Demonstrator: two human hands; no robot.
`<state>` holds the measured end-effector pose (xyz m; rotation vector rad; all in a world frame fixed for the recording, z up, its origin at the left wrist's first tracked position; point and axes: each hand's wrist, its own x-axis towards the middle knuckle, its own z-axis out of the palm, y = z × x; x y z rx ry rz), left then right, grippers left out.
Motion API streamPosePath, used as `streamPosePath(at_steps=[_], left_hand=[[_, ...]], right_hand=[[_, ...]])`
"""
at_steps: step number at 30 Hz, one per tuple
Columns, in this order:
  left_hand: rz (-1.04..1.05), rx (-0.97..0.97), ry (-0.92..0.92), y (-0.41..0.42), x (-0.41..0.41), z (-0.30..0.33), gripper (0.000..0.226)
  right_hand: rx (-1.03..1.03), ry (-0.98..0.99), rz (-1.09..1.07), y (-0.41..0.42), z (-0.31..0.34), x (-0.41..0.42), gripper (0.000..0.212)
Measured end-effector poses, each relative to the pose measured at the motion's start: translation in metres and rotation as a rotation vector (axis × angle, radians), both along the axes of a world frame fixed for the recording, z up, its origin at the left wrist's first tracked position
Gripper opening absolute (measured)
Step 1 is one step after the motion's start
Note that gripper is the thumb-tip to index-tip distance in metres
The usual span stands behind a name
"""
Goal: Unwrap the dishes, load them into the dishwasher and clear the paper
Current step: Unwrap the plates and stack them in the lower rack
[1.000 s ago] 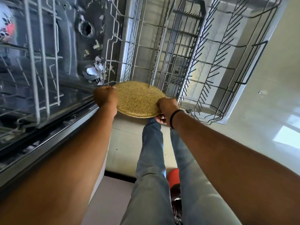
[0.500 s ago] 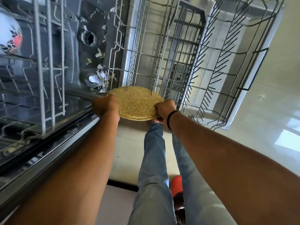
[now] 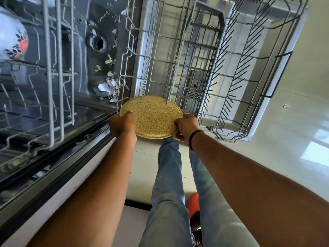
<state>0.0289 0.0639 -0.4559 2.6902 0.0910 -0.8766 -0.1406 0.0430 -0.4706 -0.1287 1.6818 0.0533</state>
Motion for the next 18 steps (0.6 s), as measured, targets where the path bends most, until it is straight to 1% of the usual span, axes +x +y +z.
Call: streamPosePath(at_steps=[2, 3, 6, 9, 12, 15, 16, 18], left_hand=[[-0.048, -0.039, 0.001, 0.002, -0.001, 0.001, 0.006], [-0.079, -0.059, 0.002, 0.003, -0.003, 0.002, 0.004], [-0.119, -0.067, 0.001, 0.009, -0.014, 0.014, 0.012], [-0.103, -0.104, -0.008, 0.015, -0.025, 0.025, 0.018], [-0.075, -0.109, -0.022, 0.017, -0.030, 0.033, 0.021], [-0.074, -0.092, -0.032, 0.017, -0.032, 0.041, 0.024], [-0.087, -0.082, -0.025, 0.017, -0.032, 0.042, 0.026], [-0.115, -0.063, -0.008, 0.018, -0.031, 0.040, 0.028]], right_hand=[[-0.015, 0.047, -0.025, 0.003, 0.000, 0.001, 0.028], [-0.033, 0.095, -0.019, 0.004, 0.003, 0.001, 0.027], [-0.093, 0.238, 0.057, 0.007, 0.008, -0.002, 0.039], [-0.118, 0.322, 0.114, 0.006, 0.020, -0.008, 0.036], [-0.111, 0.339, 0.150, 0.006, 0.026, -0.013, 0.027], [-0.088, 0.321, 0.116, 0.010, 0.031, -0.013, 0.024], [-0.094, 0.301, 0.096, 0.013, 0.028, -0.012, 0.024], [-0.092, 0.267, 0.086, 0.020, 0.014, -0.014, 0.034]])
